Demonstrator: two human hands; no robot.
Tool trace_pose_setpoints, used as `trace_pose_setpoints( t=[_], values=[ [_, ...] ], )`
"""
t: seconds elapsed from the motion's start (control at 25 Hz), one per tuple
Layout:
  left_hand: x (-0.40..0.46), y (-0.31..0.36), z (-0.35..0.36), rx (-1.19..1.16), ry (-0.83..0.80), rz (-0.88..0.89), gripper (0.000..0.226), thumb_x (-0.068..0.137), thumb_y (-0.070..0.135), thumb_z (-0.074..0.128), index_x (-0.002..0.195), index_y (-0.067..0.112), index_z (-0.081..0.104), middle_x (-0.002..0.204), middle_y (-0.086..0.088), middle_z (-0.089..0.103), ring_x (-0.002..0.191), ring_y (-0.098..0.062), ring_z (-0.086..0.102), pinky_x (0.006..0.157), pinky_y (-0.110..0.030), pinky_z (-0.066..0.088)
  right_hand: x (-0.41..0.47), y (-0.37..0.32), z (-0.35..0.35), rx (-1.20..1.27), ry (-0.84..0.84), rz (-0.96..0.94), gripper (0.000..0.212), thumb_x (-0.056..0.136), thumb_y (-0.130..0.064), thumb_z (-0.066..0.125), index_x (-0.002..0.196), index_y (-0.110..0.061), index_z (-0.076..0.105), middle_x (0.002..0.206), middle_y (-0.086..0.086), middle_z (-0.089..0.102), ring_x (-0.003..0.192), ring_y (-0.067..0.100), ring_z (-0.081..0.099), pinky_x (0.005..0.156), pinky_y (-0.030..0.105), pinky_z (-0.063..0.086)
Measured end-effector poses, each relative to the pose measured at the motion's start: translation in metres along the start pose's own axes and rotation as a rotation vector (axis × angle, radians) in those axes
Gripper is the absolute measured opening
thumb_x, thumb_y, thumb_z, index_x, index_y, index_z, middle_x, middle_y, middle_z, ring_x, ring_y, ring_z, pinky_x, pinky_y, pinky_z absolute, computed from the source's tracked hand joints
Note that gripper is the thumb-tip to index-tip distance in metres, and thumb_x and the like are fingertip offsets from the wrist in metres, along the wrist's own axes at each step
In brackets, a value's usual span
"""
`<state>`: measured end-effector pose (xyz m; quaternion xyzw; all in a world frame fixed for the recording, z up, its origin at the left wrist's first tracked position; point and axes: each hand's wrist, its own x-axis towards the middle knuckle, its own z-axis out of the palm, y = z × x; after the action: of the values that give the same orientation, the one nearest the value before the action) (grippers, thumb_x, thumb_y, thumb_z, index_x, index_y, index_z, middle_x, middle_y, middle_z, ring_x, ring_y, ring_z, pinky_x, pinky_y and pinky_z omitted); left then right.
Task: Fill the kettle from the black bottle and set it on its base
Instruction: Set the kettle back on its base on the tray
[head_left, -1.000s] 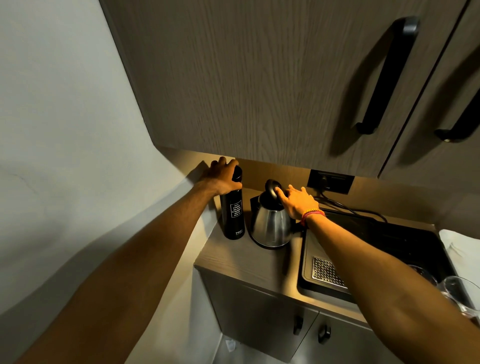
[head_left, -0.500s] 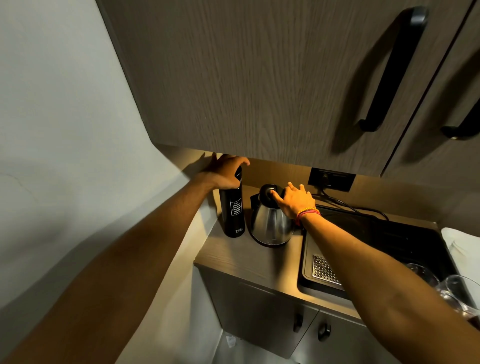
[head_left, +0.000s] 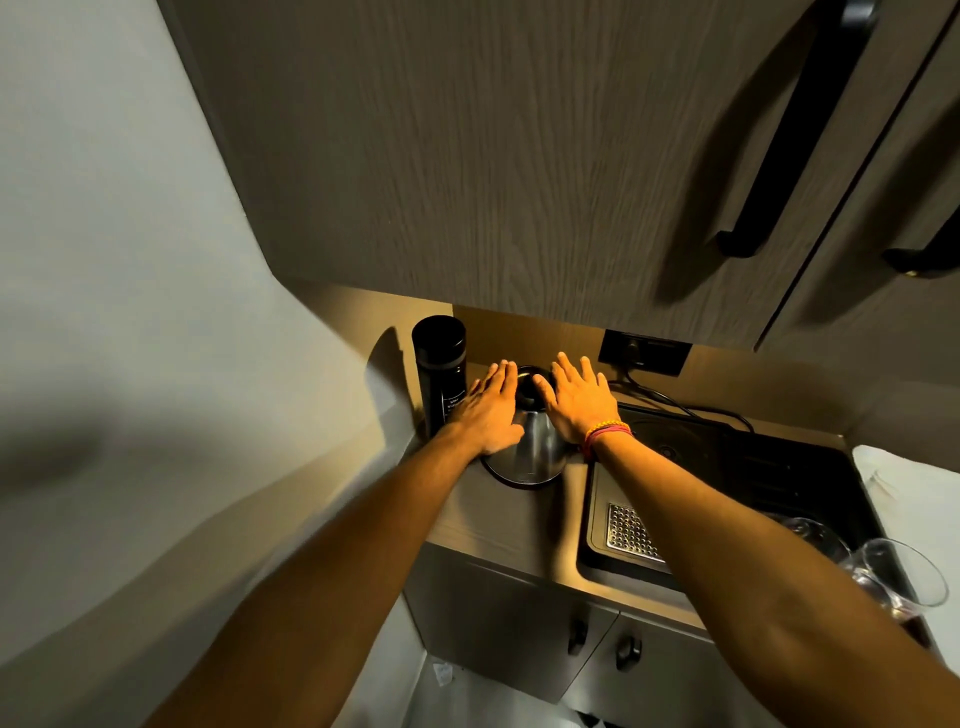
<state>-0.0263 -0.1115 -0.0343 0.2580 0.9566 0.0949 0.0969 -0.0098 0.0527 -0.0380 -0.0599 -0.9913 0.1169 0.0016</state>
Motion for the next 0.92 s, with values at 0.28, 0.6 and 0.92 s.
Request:
trace_pose_setpoints(
  t=[0.28, 0.6, 0.92],
  values=[
    [0.003, 0.003, 0.009, 0.008, 0.071, -0.017, 0.102, 0.087, 0.016, 0.063, 0.156, 0.004, -0.010, 0.166, -0.015, -0.010, 0.153, -0.025, -0.010, 0.124, -0.038, -0.002, -0.007, -0.001, -0.008, 0.036, -0.013, -0.006, 0.073, 0.096, -0.059, 0.016, 0.154, -0.015, 0.014, 0.164, 0.003, 0.006, 0.151, 0.028, 0.000, 0.123, 0.048, 0.009],
    [0.009, -0.002, 0.015, 0.074, 0.053, -0.005, 0.116, 0.082, 0.037, 0.072, 0.155, 0.001, -0.010, 0.165, -0.019, -0.006, 0.153, -0.029, -0.006, 0.124, -0.040, 0.001, -0.034, -0.019, -0.041, -0.003, -0.076, -0.004, 0.068, 0.100, -0.052, 0.021, 0.152, -0.009, 0.021, 0.163, 0.007, 0.011, 0.151, 0.027, 0.003, 0.123, 0.047, 0.010],
    [0.023, 0.005, -0.005, -0.003, 0.040, -0.047, 0.126, 0.066, 0.056, 0.084, 0.154, -0.001, 0.014, 0.153, -0.025, 0.034, 0.140, -0.039, 0.036, 0.111, -0.045, 0.036, -0.065, -0.019, -0.085, 0.119, -0.225, -0.045, 0.055, 0.097, -0.039, 0.046, 0.134, 0.001, 0.042, 0.137, 0.019, 0.048, 0.123, 0.029, 0.044, 0.105, 0.038, 0.037]
  ],
)
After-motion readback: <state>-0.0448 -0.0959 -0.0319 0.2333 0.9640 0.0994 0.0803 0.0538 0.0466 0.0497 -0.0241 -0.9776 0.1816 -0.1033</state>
